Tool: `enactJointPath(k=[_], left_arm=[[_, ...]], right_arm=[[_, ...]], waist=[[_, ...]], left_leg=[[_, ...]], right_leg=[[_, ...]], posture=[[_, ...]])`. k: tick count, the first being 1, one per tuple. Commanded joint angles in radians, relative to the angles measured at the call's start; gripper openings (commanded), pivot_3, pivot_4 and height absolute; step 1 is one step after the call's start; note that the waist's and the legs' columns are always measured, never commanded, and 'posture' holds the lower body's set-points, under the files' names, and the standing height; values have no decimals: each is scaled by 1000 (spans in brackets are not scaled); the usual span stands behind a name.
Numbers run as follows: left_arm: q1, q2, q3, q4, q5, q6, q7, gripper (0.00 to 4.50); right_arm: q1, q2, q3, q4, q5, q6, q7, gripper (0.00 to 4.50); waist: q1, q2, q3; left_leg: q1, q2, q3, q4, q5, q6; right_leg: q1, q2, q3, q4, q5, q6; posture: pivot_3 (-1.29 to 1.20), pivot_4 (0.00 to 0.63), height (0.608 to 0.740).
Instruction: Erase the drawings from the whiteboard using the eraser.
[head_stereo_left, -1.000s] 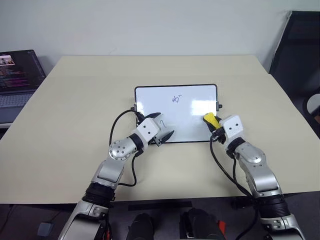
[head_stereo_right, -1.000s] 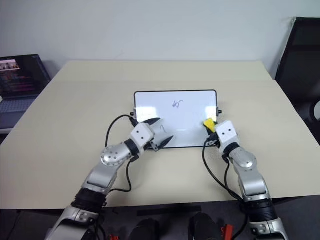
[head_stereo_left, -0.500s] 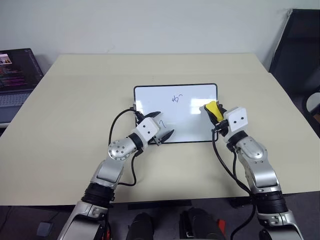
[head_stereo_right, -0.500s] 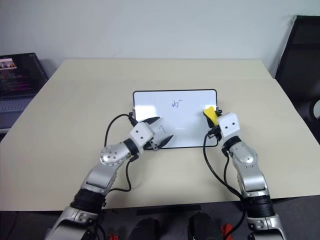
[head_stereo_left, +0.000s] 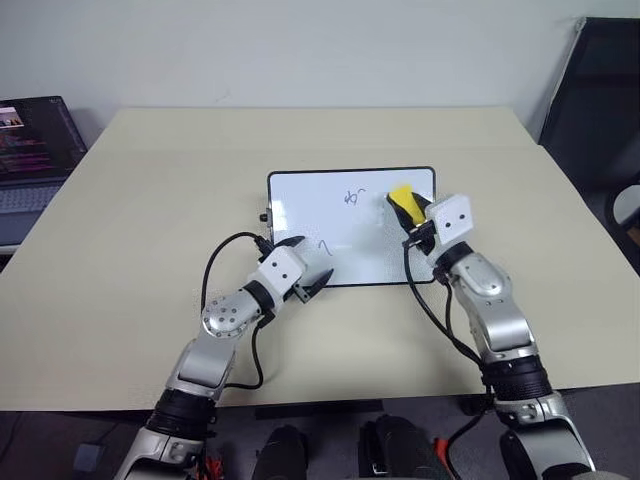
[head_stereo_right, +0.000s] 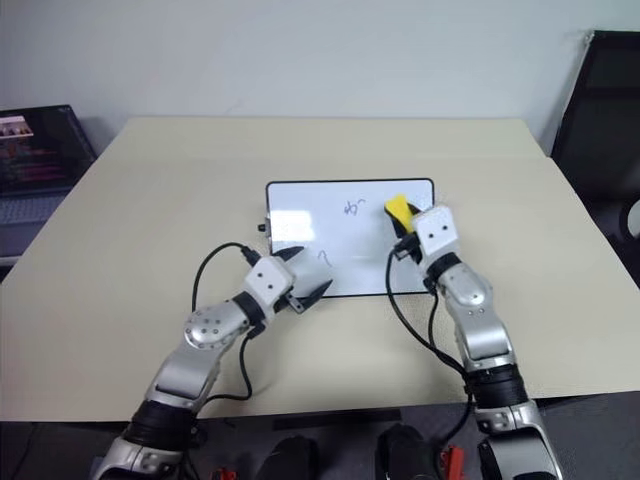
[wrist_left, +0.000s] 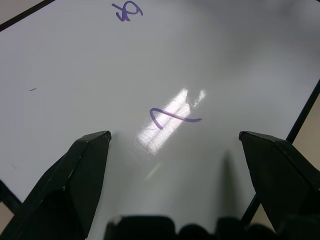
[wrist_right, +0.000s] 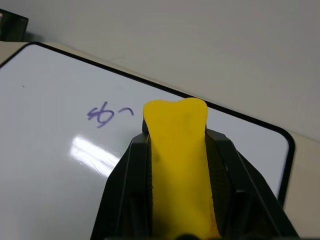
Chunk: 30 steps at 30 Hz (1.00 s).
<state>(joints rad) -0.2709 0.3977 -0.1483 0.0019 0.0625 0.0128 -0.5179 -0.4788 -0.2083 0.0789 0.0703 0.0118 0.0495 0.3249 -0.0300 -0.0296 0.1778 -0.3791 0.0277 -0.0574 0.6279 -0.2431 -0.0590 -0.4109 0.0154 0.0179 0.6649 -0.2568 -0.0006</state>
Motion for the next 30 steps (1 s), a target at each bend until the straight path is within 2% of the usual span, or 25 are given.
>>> enactJointPath(k=[1,8,15,30], left_arm=[[-42,13,21,-10,10,-29,11,4500],[-102,19,22,56,16,-74,14,4500],[-123,23,22,91,16,-103,2,4500],[-116,18,20,84,8,-109,-7,4500]], right_arm=[[-61,31,19,26,-8,-56,-3,1097],[-166,92,47,150,-28,-114,-11,1097],[-232,91,46,226,-50,-140,-15,1097],[-282,111,71,281,-57,-164,10,1097]], waist=[[0,0,0],[0,0,0],[1,0,0],[0,1,0]], left_leg=[[0,0,0,0,0,0],[0,0,0,0,0,0],[-1,0,0,0,0,0],[0,1,0,0,0,0]], right_leg=[[0,0,0,0,0,0],[0,0,0,0,0,0],[0,-1,0,0,1,-1],[0,-1,0,0,2,-3]], posture=[[0,150,740],[0,150,740],[0,150,740],[0,150,740]])
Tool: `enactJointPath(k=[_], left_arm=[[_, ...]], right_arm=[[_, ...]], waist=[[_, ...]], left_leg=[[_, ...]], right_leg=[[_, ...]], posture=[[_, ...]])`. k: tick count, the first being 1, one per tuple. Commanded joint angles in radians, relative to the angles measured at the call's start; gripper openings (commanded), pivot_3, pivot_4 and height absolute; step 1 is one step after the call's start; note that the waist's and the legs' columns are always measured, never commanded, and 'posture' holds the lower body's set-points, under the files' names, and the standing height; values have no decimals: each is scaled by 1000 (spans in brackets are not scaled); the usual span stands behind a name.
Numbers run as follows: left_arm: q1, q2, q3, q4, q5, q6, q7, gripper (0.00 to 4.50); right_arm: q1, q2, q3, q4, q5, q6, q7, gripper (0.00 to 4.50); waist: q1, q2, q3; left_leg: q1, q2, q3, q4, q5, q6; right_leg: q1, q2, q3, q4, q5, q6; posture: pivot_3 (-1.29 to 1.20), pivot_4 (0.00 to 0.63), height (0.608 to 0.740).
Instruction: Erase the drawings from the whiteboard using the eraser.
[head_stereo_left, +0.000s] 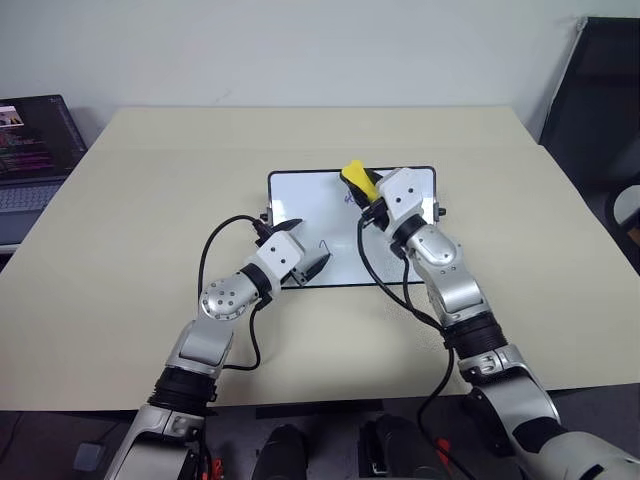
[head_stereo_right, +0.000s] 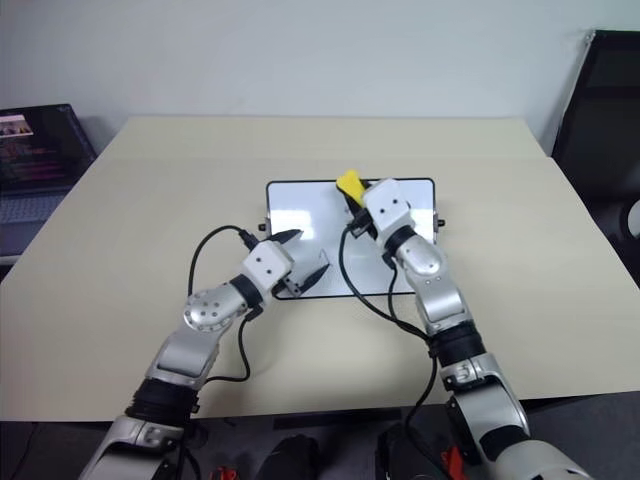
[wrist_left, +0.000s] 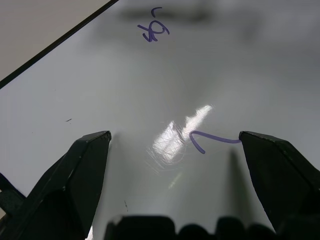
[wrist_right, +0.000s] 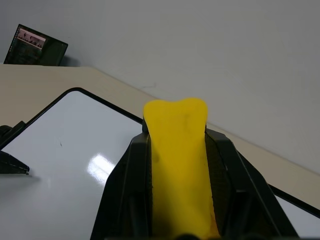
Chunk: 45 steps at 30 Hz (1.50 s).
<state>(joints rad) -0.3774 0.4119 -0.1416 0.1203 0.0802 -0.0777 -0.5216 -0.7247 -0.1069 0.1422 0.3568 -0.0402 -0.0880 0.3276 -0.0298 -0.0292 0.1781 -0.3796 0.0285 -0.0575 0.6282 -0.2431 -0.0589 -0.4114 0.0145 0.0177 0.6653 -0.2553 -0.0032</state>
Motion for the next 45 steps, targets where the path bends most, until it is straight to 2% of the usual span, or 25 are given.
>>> enactJointPath(k=[1,13,33,45], left_arm=[[-8,4,13,-36,-10,-18,-4,4500],[-6,0,9,-45,-8,-16,-13,4500],[-27,-12,-2,-17,-3,-38,-21,4500],[-65,-16,18,5,10,-106,32,4500]], right_arm=[[-43,12,11,5,-8,-21,10,1097],[-88,13,32,121,-40,35,16,1097],[-88,-4,14,108,-45,29,2,1097],[-90,-9,13,104,-44,31,-7,1097]], waist=[[0,0,0],[0,0,0],[0,0,0],[0,0,0]], left_leg=[[0,0,0,0,0,0],[0,0,0,0,0,0],[0,0,0,0,0,0],[0,0,0,1,0,0]], right_leg=[[0,0,0,0,0,0],[0,0,0,0,1,-1],[0,0,0,0,1,-1],[0,0,0,1,1,-2]], posture=[[0,150,740],[0,150,740],[0,150,740],[0,150,740]])
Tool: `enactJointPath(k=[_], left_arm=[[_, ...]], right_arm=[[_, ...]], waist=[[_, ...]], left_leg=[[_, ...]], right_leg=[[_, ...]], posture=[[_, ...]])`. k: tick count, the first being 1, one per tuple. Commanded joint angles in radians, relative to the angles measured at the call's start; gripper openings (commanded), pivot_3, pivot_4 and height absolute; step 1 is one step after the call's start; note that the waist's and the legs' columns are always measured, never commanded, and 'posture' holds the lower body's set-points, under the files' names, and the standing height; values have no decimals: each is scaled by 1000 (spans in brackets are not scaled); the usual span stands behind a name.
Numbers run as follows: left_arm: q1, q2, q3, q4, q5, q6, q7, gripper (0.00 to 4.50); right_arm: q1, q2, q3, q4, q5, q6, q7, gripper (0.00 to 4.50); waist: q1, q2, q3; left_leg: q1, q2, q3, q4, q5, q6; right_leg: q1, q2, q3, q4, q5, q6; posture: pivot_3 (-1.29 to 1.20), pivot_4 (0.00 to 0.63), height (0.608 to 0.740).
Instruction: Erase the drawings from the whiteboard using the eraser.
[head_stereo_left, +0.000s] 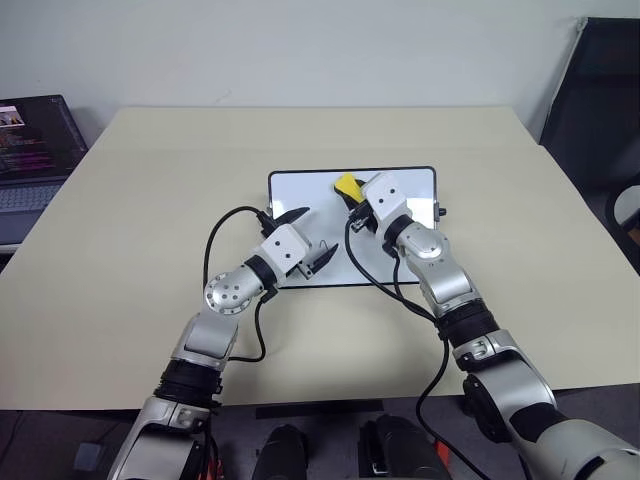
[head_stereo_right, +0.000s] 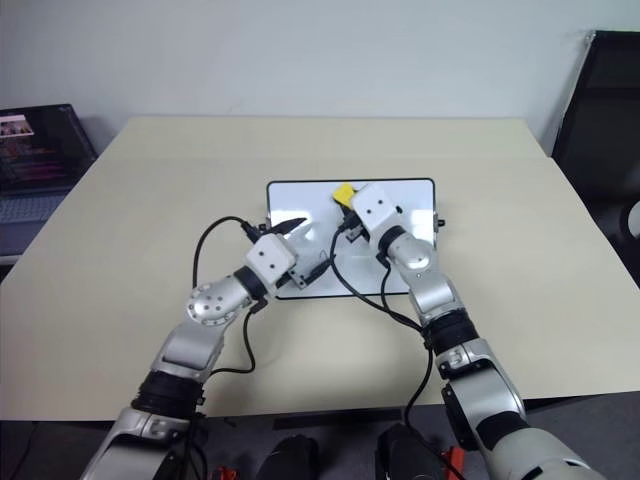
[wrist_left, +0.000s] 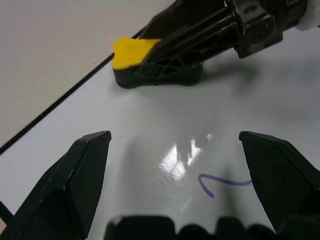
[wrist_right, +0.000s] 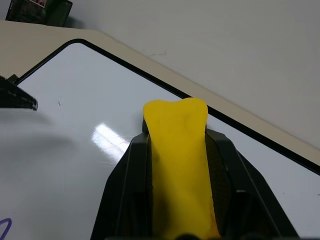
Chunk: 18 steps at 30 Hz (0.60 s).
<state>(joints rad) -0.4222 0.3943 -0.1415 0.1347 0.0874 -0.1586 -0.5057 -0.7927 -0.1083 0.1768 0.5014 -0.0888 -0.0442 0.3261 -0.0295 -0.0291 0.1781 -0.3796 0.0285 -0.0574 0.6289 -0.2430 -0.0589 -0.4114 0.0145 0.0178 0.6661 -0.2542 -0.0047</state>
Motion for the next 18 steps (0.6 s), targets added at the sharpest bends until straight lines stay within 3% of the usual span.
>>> enactJointPath(k=[1,18], left_arm=[[-20,2,17,-9,2,-25,15,4500],[-24,8,16,5,-6,-21,6,4500]], right_arm=[[-21,-7,-22,-42,5,-12,-6,1097],[-77,23,-18,24,0,-25,-20,1097]], waist=[[0,0,0],[-1,0,0]], left_leg=[[0,0,0,0,0,0],[0,0,0,0,0,0]], right_leg=[[0,0,0,0,0,0],[0,0,0,0,0,-1]], posture=[[0,150,740],[0,150,740]])
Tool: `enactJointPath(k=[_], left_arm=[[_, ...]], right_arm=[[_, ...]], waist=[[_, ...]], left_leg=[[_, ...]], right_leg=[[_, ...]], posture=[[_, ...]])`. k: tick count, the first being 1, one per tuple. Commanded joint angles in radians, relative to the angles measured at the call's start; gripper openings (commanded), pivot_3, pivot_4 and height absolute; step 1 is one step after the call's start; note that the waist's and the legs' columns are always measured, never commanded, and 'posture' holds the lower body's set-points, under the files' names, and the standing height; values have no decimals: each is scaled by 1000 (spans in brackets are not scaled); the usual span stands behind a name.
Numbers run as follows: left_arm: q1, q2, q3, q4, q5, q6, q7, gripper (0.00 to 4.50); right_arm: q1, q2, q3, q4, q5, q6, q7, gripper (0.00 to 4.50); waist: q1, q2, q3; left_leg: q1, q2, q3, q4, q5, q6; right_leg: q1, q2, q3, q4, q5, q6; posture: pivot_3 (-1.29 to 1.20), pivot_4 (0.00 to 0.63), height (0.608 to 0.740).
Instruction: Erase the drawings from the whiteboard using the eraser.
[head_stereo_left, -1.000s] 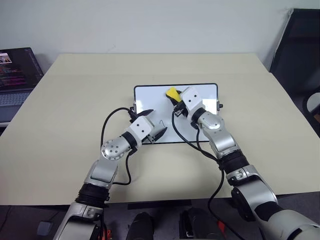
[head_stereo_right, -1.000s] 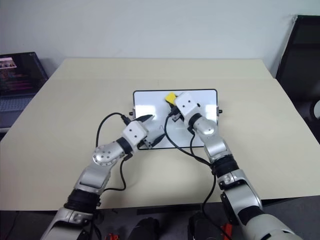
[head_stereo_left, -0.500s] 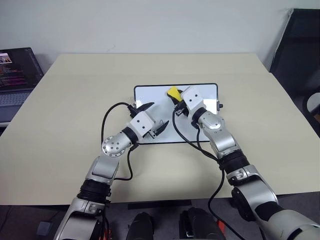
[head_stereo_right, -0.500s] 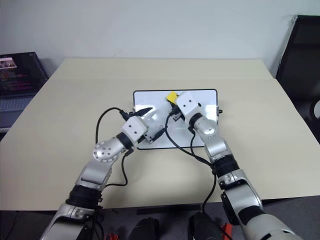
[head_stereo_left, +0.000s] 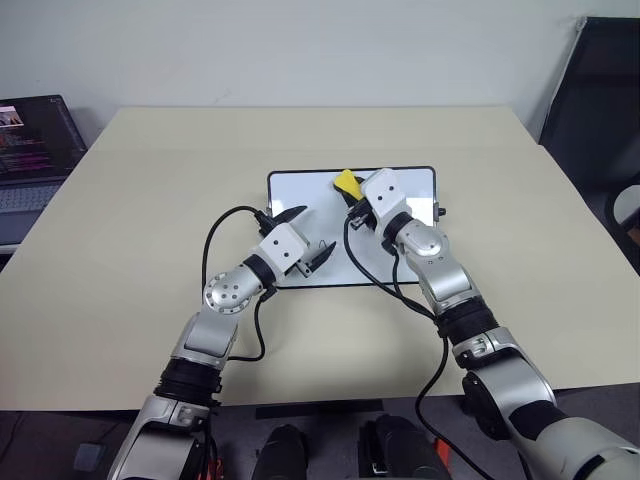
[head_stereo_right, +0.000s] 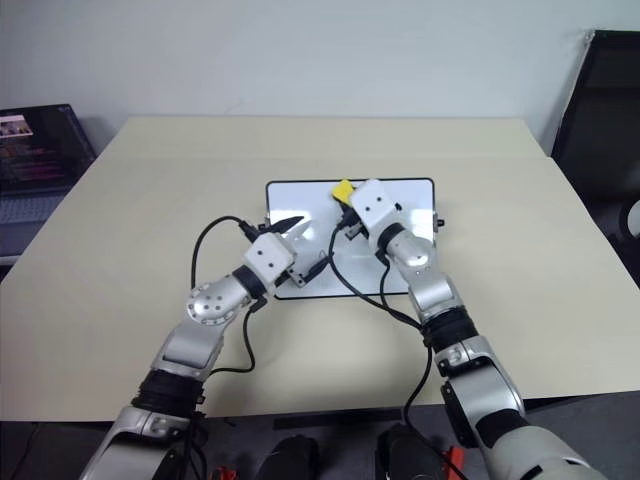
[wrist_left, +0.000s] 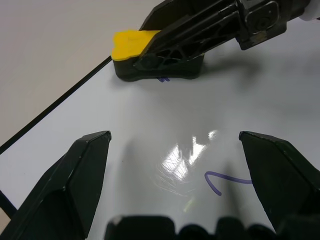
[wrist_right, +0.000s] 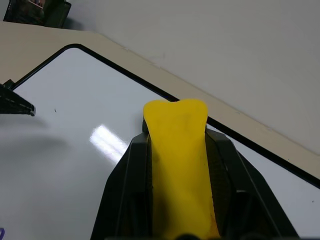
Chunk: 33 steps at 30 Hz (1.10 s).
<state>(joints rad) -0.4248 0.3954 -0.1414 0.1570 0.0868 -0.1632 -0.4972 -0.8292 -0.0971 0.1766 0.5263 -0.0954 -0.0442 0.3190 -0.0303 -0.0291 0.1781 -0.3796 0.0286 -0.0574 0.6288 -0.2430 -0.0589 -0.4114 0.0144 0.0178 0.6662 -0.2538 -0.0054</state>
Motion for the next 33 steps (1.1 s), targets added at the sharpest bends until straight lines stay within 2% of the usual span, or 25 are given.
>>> enactJointPath(k=[1,10,17,23,27,33], left_arm=[[-25,9,16,-14,-6,-16,-4,4500],[-23,9,18,-19,-5,-9,-2,4500],[-18,8,24,-19,-4,-7,8,4500],[-23,12,25,-10,-7,-10,4,4500],[-37,9,21,8,-8,-17,-2,4500],[-49,3,16,23,-9,-26,-8,4500]], right_arm=[[-46,14,-16,10,4,-25,-15,1097],[-16,-23,11,20,-39,50,-2,1097],[181,-99,28,-181,-51,166,68,1097],[299,-140,28,-325,-51,243,87,1097],[280,-133,15,-342,-43,253,71,1097],[149,-87,-21,-262,-27,156,2,1097]], waist=[[0,0,0],[1,0,0],[5,-1,-1],[3,-1,-1],[0,-1,-1],[-4,-1,-1]], left_leg=[[0,0,0,0,0,0],[0,0,0,1,0,0],[2,-2,1,2,0,0],[14,-1,1,3,1,1],[15,-1,3,3,2,2],[15,-1,6,2,2,2]], right_leg=[[0,0,0,0,0,0],[0,0,0,1,0,0],[1,0,1,5,-2,3],[8,0,2,11,-2,2],[8,1,1,13,-2,2],[6,1,2,12,-1,3]], posture=[[0,150,740],[0,150,740],[0,150,740],[0,150,740],[0,150,740],[0,150,740]])
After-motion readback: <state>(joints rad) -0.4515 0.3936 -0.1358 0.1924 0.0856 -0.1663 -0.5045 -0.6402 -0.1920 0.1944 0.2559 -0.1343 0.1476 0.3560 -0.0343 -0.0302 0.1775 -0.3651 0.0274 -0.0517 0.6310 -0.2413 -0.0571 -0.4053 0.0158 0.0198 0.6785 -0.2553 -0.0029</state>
